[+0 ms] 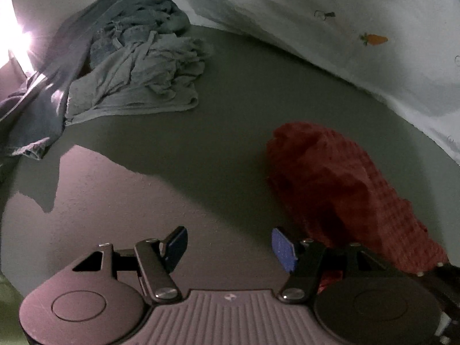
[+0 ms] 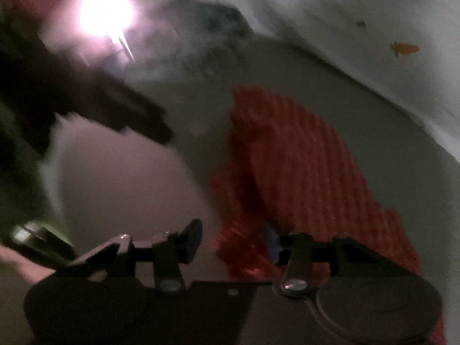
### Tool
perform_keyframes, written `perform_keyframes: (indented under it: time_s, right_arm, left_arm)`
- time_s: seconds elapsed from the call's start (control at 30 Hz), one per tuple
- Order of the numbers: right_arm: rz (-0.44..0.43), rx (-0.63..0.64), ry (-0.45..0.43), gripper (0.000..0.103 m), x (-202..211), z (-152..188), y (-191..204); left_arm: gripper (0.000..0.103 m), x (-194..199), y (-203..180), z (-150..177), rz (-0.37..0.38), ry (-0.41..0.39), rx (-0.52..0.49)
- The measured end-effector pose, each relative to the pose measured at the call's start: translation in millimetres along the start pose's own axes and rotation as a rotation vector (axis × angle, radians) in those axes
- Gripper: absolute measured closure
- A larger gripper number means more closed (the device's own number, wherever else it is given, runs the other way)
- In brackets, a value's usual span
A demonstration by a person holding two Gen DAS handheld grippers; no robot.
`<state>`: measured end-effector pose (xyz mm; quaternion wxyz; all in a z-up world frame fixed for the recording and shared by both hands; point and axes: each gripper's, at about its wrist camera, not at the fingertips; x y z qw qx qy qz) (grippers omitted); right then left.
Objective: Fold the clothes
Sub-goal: 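Lift the red garment with both tools and carry it onto the open mat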
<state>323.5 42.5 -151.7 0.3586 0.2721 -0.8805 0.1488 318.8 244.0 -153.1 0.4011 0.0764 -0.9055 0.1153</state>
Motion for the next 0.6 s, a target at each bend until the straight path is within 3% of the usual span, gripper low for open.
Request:
perform_keyframes:
  time_s: [0.03, 0.07, 0.23, 0.37, 0.43, 0.47, 0.5, 0.6]
  right_arm:
    - [0.044, 0.001, 0.024, 0.077, -3.7, -0.1, -2.5]
    - [0.100, -0.018, 0.034, 0.093, -1.5, -1.0, -13.0]
    - [0.342, -0.098, 0.089, 0.096, 9.9, -2.6, -59.1]
    - [0.403, -0.155, 0.124, 0.093, 14.6, -1.0, -68.9]
    - [0.415, -0.186, 0.137, 0.077, 14.3, -0.3, -68.9]
    - [0.422, -0.185, 0.147, 0.063, 12.7, 1.6, -68.9]
    - [0.428, -0.185, 0.158, 0.058, 11.0, 3.4, -68.9]
    - [0.446, -0.182, 0.189, 0.067, 6.1, 9.0, -69.0]
  left_arm:
    - [0.037, -4.0, 2.5, -0.5, 0.010, 0.005, 0.005]
    - [0.037, -8.1, 5.1, -0.9, 0.020, 0.010, 0.010]
    - [0.033, -28.9, -11.3, -6.9, 0.078, -0.011, -0.092]
    - [0.033, -57.6, -16.3, -13.0, 0.124, -0.006, -0.178]
    - [0.033, -71.3, -21.4, -13.7, 0.128, 0.010, -0.221]
    - [0.033, -75.4, -24.3, -14.0, 0.132, 0.017, -0.237]
    - [0.033, -79.4, -27.3, -14.3, 0.137, 0.024, -0.253]
    - [0.032, -79.5, -32.9, -17.5, 0.170, 0.009, -0.278]
Point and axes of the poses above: each gripper's, at about its wrist camera, not at the fingertips, and x roughly against the way its jaws point, y to its left, z to its underside, and after that the axes turned 11 degrees about -y, right-handed
